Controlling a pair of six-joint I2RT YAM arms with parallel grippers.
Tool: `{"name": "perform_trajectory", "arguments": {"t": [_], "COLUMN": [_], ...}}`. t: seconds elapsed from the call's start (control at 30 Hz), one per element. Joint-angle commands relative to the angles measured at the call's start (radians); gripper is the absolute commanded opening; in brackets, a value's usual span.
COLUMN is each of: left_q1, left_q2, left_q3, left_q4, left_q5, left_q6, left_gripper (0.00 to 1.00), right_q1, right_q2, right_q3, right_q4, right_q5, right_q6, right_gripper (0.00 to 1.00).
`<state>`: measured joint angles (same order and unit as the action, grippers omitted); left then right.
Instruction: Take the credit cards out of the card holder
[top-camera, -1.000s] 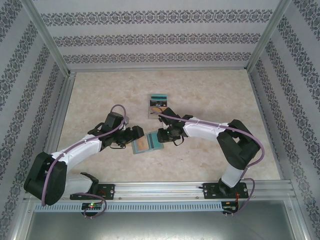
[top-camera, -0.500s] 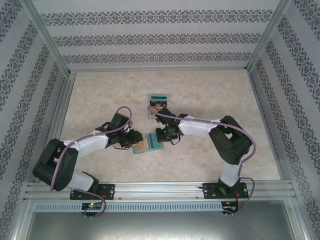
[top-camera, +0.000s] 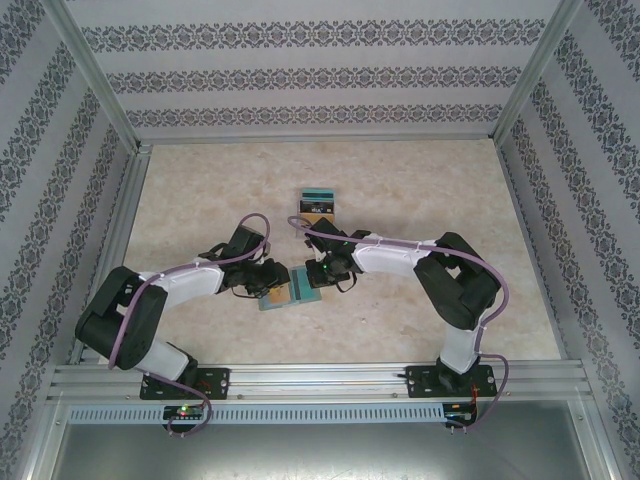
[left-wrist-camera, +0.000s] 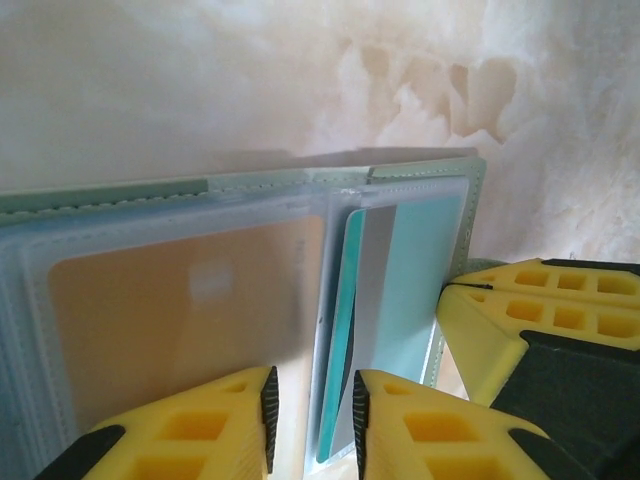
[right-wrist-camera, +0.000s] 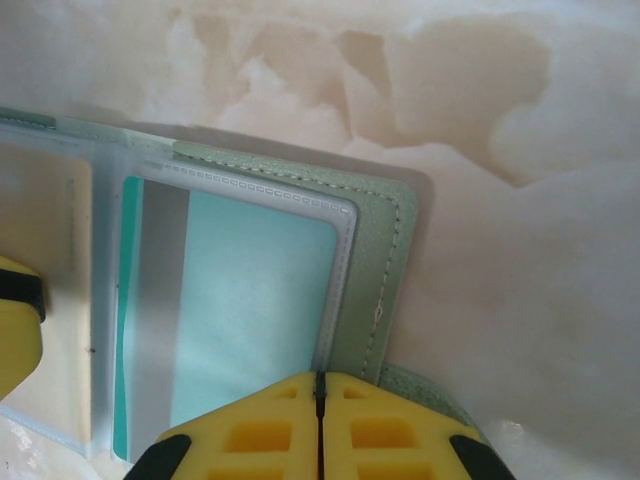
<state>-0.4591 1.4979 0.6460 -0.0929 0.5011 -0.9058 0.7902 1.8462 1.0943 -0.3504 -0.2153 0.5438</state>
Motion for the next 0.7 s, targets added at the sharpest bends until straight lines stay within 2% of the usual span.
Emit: {"name": "perform_trajectory", "arguments": {"t": [0.0, 0.13, 0.67], "left_q1": [-0.017, -0.022, -0.021], "left_q2": [0.026, 0.046, 0.044], "left_q3": [0.025, 0.025, 0.012], "left_q4": [0.021, 0.016, 0.02], "left_q5": [0.012, 0.01, 0.021], "left_q6": [-0.016, -0.019, -0.018], "left_gripper": [0.28, 0.24, 0.2], "right_q1": [0.021, 0.027, 0.047], "right_q2": [0.031, 0.035, 0.06], "right_q3": [0.013, 0.019, 0.062], "right_q4": [-0.019, -0.024, -0.029], "right_q5": [-0.015, -0.016, -0.039], "right_q6": [-0.002, -0.002, -0.008], "right_gripper": [0.1, 0.1, 0.14]}}
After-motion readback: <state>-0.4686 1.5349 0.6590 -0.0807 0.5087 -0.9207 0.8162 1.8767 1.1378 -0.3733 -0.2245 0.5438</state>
